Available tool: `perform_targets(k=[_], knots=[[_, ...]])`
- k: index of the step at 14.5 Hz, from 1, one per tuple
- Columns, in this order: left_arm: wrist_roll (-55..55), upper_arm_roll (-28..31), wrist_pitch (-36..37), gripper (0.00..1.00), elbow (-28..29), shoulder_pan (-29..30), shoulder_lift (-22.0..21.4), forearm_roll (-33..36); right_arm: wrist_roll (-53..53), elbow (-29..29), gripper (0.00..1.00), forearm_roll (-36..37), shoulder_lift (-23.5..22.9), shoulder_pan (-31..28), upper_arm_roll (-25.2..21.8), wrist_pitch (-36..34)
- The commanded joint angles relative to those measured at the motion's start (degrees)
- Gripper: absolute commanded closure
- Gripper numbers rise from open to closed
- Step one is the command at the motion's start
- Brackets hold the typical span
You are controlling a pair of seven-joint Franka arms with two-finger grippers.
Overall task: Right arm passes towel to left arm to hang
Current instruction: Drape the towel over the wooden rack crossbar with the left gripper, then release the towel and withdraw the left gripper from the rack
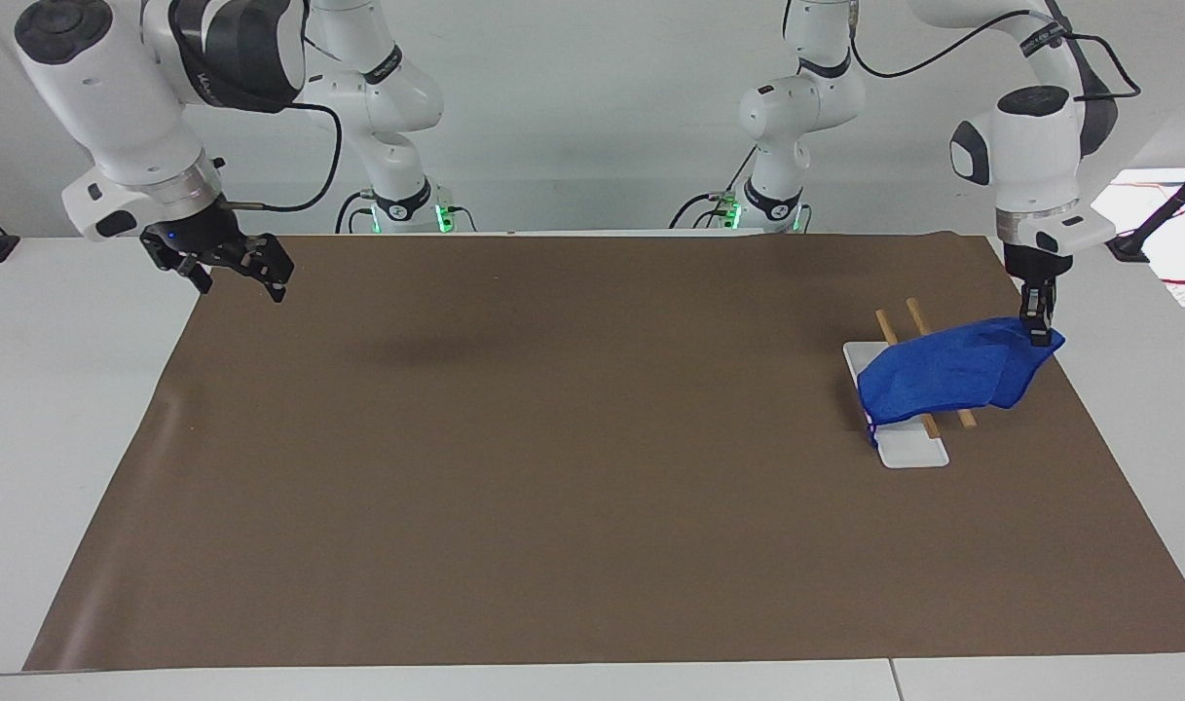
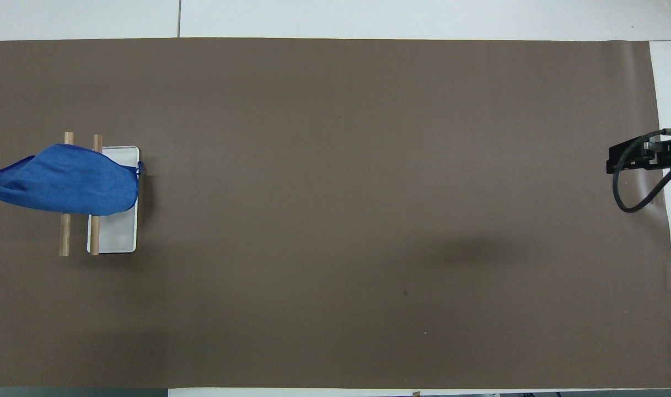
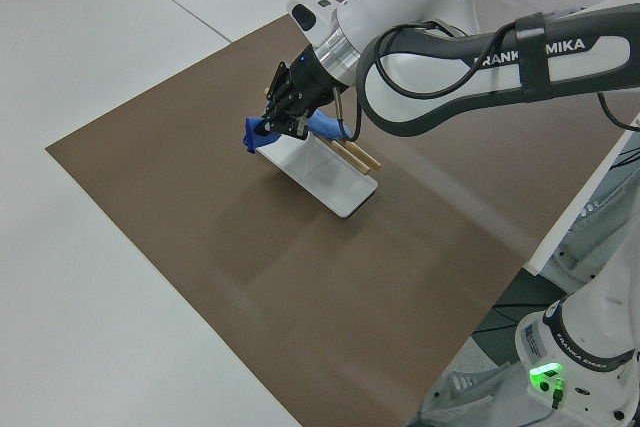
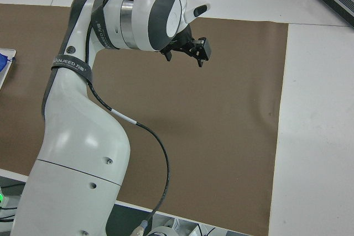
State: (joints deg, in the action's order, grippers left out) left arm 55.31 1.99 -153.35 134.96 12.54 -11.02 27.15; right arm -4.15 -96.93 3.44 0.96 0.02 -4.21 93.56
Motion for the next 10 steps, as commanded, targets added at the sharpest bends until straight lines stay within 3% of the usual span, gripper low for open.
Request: perform_targets(k=[1, 6, 10], knots=[[-0.2, -0.2, 1.1, 0.0, 0.8, 0.8, -0.8, 1.2, 1.3, -1.2, 0.0, -1.1, 1.1, -0.8, 0.1, 1.5], [-0.6, -0.4, 4.0, 0.0, -1.6, -0.1, 0.2, 1.2, 1.3, -0.8, 0.0, -1.1, 0.9, -0.7, 0.1, 1.4], [-5.1, -0.8, 12.2, 0.0, -11.1, -2.2, 4.4, 0.5, 1.6, -1.1, 0.0, -2.6, 0.9, -2.1, 0.1, 1.4]])
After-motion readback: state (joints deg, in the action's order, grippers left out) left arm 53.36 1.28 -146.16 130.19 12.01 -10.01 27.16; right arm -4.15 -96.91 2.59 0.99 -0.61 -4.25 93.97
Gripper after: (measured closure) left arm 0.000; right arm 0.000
